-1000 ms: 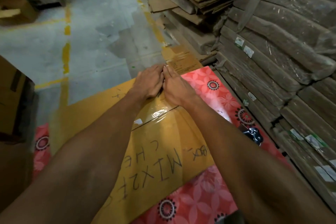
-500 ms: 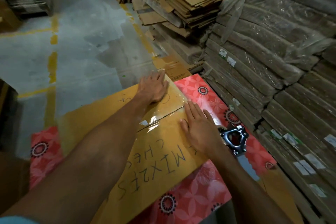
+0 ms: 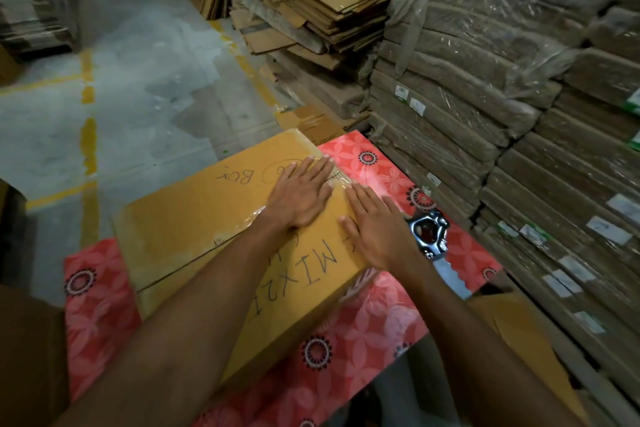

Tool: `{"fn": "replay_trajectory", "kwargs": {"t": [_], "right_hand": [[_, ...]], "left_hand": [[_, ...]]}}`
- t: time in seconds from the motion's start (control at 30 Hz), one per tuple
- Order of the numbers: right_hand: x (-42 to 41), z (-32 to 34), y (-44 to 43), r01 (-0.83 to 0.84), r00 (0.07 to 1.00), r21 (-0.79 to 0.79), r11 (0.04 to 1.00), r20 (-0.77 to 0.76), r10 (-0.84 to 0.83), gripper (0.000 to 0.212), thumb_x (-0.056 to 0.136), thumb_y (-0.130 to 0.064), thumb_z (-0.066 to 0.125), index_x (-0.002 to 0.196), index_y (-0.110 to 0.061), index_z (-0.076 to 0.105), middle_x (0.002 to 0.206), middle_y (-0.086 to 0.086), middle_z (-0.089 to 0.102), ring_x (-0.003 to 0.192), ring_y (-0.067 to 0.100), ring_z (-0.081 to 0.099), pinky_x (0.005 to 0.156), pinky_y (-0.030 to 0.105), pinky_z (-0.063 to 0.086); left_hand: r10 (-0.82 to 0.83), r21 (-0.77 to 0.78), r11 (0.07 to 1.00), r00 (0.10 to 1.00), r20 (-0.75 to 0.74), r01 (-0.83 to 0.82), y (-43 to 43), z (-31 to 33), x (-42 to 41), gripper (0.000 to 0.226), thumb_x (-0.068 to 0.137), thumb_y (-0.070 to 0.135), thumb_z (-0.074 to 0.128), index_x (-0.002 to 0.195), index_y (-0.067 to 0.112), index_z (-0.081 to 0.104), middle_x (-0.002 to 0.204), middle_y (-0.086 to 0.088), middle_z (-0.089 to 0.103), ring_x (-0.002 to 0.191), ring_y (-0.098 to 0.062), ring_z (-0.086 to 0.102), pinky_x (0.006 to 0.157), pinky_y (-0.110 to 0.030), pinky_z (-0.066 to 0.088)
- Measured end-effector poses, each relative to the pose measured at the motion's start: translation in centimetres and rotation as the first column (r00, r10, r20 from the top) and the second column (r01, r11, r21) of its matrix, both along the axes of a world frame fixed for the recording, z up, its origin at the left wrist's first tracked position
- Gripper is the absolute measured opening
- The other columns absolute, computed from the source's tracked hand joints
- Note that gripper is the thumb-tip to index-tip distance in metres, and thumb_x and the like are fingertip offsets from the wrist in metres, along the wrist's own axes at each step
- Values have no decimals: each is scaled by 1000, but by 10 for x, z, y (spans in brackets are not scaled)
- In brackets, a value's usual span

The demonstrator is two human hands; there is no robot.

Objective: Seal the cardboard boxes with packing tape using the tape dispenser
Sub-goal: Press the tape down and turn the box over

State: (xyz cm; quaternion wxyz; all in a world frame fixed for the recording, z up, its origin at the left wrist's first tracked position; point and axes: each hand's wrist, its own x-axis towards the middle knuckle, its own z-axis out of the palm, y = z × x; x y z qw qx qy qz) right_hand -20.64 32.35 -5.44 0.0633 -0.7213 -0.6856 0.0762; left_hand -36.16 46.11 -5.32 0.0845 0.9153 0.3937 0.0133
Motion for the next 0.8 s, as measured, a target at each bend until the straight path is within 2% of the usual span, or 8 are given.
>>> {"fn": "replay_trajectory", "kwargs": {"t": [0.2,0.3,0.37,0.43,0.53,0.63,0.73,0.8], "right_hand": [[-14,-32,-71,285,923,175,942,-314,-221,62,107,-50,15,162,-24,0,168,-7,-7,155,8,-11,127,43,4],[-44,-33,-78,487,708,152,860,-645,-287,69,108,-49,24,159,-26,-16,167,-9,-22,154,8,-15,125,38,8],[-64,-26,-84,539,582,58,840,-747,-322,75,105,-51,28,157,-28,-21,166,-7,-25,151,8,-8,121,33,10],[-76,-25,-88,548,513,-27,836,-779,-361,80,103,-54,30,156,-29,-24,166,-6,-21,152,11,0,119,34,11],[-90,-21,-94,546,509,-40,837,-778,-368,82,101,-57,30,155,-28,-24,165,-7,-24,156,18,-3,125,39,11],[-126,-5,-105,480,491,-139,866,-776,-396,88,102,-53,36,151,-25,-31,155,-10,-39,145,7,-13,117,31,15],[-170,3,-118,413,480,-191,891,-785,-391,108,93,-64,46,144,-29,-43,153,-9,-41,144,9,3,116,45,29],[-178,-7,-108,406,456,-193,893,-804,-381,117,88,-66,53,144,-31,-44,154,-10,-40,148,15,8,117,48,28]], "left_hand": [[27,7,1000,1000,-13,-27,-1,0,1,60,106,52,8,162,32,1,169,12,2,156,-14,-1,126,-47,-1],[36,-11,999,999,-23,-36,-1,3,0,61,105,55,9,162,34,1,169,10,0,157,-16,-2,126,-46,-1],[74,-36,997,997,-26,-75,1,5,-9,67,102,64,8,162,35,1,169,9,-4,156,-17,-5,126,-46,-2],[132,-36,990,991,-38,-133,6,6,-32,73,96,74,5,160,39,-1,169,8,-7,156,-21,-6,125,-51,-1],[269,6,963,961,-71,-269,18,5,-87,77,90,79,-1,159,44,0,170,7,-4,156,-26,1,123,-58,7],[447,47,895,888,-104,-444,31,7,-154,74,92,79,8,158,44,10,169,4,10,152,-32,17,117,-59,17],[533,38,846,840,-102,-532,28,9,-204,74,94,79,12,158,43,15,166,-1,23,147,-35,30,117,-58,20],[570,31,821,816,-95,-570,21,11,-221,72,95,76,16,158,41,17,163,-5,31,142,-37,36,116,-56,23]]}}
